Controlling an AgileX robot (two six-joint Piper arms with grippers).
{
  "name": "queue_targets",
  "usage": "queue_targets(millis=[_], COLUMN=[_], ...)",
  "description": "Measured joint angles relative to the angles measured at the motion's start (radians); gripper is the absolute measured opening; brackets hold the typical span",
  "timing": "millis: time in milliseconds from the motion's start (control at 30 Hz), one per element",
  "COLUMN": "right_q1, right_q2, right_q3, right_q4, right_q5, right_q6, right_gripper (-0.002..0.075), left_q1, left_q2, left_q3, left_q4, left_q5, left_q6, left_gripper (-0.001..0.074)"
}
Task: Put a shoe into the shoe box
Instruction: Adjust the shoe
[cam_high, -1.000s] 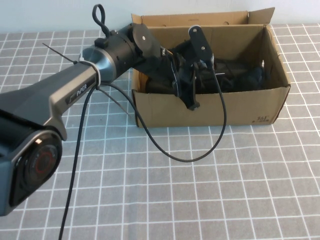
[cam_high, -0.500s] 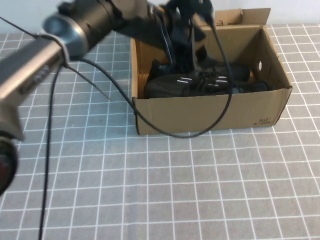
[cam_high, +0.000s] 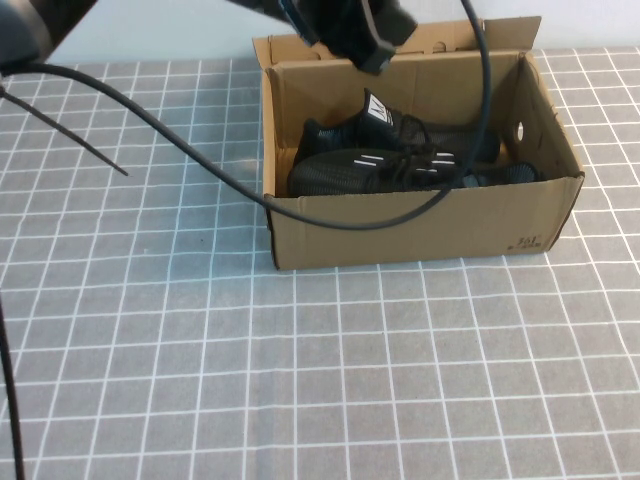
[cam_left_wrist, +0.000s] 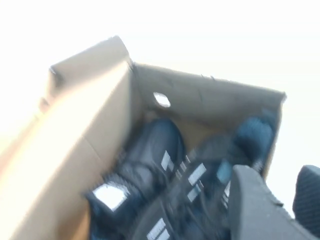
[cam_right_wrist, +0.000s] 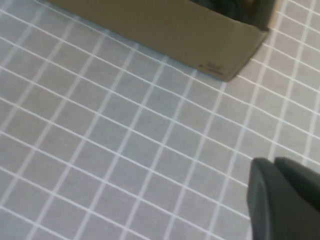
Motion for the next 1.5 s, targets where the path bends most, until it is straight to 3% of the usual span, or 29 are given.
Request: queue_targets(millis=[300,367,533,633,800,1167,1500], right_q1=[0.0,0.0,0.0,0.0,0.0,0.0,0.0], right_q2=[0.027,0.04,0.059,0.068,0.072,0.075,0.108], right_q3=[0.0,0.0,0.0,0.0,0.0,0.0,0.0], right_q4=[0.086,0.098,0.103,0.103,0.103,0.103,0.103], right_q5=[-0.031,-0.031,-0.055,-0.067,-0.071,-0.11,-0.113], right_q6=[0.049,0.052,0.054,0.054,0.054,0.054,0.054], right_gripper=[-0.0016,-0.0016,-0.0016,-0.0016,-0.0016,-0.0016,-0.0016], left_q1=[0.0,0.0,0.0,0.0,0.0,0.0,0.01], left_q2=[0.025,0.042,0.131,0.196,0.273,0.34,0.369], left_q3=[0.0,0.0,0.0,0.0,0.0,0.0,0.0], left_q4=[0.148,0.166,0.179,0.183,0.219,0.364,0.412], left_q5=[0.021,0.01,-0.047,-0.085,-0.108,-0.129,-0.102], left_q6=[-0.176,-0.178,-0.238,-0.271,-0.299,-0.583,-0.629], left_gripper=[0.0161,0.019,0.0356,0.0388,0.0399,0.04,0.04])
